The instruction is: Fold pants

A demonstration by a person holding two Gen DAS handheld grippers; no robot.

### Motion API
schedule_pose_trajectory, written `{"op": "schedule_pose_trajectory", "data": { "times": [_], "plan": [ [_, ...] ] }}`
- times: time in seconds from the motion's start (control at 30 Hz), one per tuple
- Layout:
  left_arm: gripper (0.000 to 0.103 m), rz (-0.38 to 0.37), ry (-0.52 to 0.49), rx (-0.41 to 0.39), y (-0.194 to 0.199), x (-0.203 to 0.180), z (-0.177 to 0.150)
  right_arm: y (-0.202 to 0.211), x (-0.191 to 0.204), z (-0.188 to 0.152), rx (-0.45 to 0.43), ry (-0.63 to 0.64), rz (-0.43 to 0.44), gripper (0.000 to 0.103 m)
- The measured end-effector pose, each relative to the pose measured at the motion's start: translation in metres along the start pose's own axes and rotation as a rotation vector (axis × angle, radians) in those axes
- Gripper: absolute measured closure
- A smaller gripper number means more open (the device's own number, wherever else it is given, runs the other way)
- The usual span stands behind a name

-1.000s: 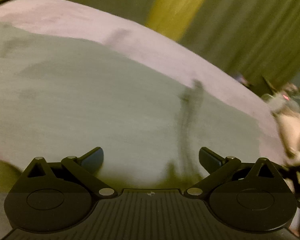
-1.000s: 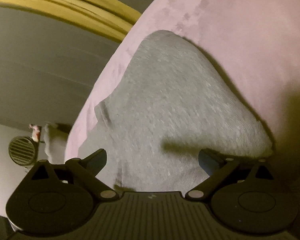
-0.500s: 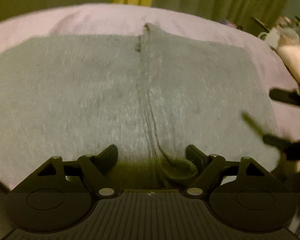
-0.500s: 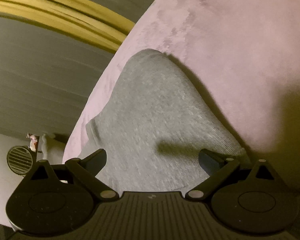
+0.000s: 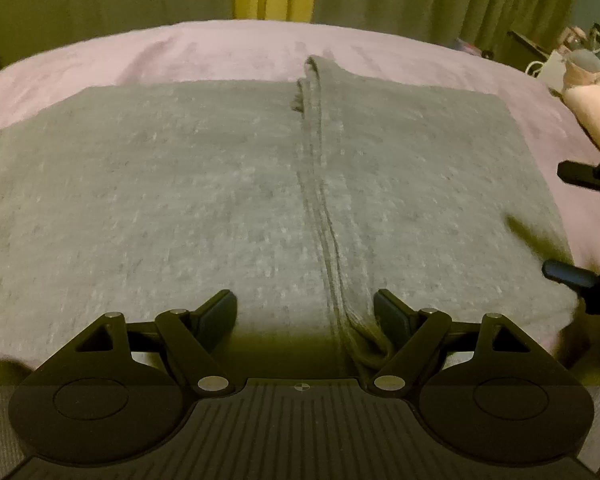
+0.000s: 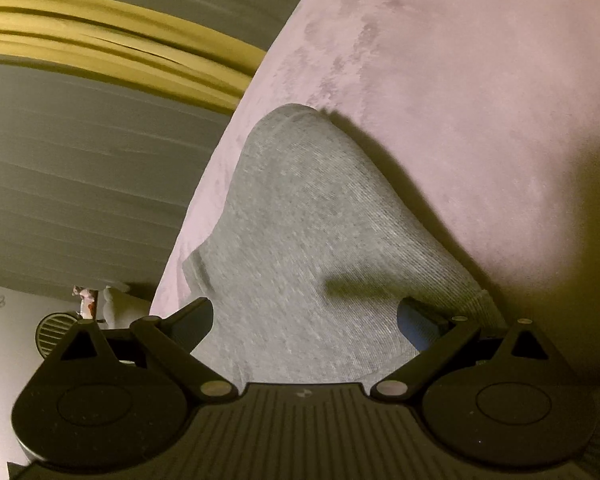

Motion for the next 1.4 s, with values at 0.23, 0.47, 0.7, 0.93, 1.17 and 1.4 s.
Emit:
{"op": "schedule_pose_trajectory", "data": {
  "times": [0.23, 0.47, 0.7, 0.93, 1.17, 1.4],
  "plan": [
    [0.014, 0.009, 0.072, 0.007, 0.008, 0.015, 0.007, -0.001, 0.001, -0.001, -0.003, -0.002, -0.001, 0.004],
    [0.014, 0.103, 0.14, -0.098, 0.027, 0.047, 0.036, -0.001, -0.004, 0.0, -0.003, -0.021, 0.009, 0.004],
    [0.012, -0.137, 0.197, -0.037, -0.003, 0.002, 0.055, -0.001, -0.005, 0.0, -0.002, -0.019, 0.008, 0.004],
    [0.018, -0.285, 0.289, 0.051, -0.039, -0.014, 0.058, 0.001, -0.008, 0.001, -0.011, -0.052, 0.035, 0.004],
    [0.026, -0.371, 0.361, 0.102, -0.051, 0.001, 0.068, 0.0, -0.007, 0.001, -0.014, -0.051, 0.035, 0.004],
    [0.074, -0.352, 0.368, 0.117, -0.058, 0.012, 0.065, 0.0, -0.007, 0.001, -0.018, -0.049, 0.033, 0.004]
  ]
}}
Point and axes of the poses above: each gripper's, at about its wrist camera, not at the fingertips, and y roughly against the way its jaws point, x to its left, z to its top, the point moved 9 cm from there along -y, roughly the way its jaws point, and after that the axes turned 4 degrees about y, right-handed, at the moved point
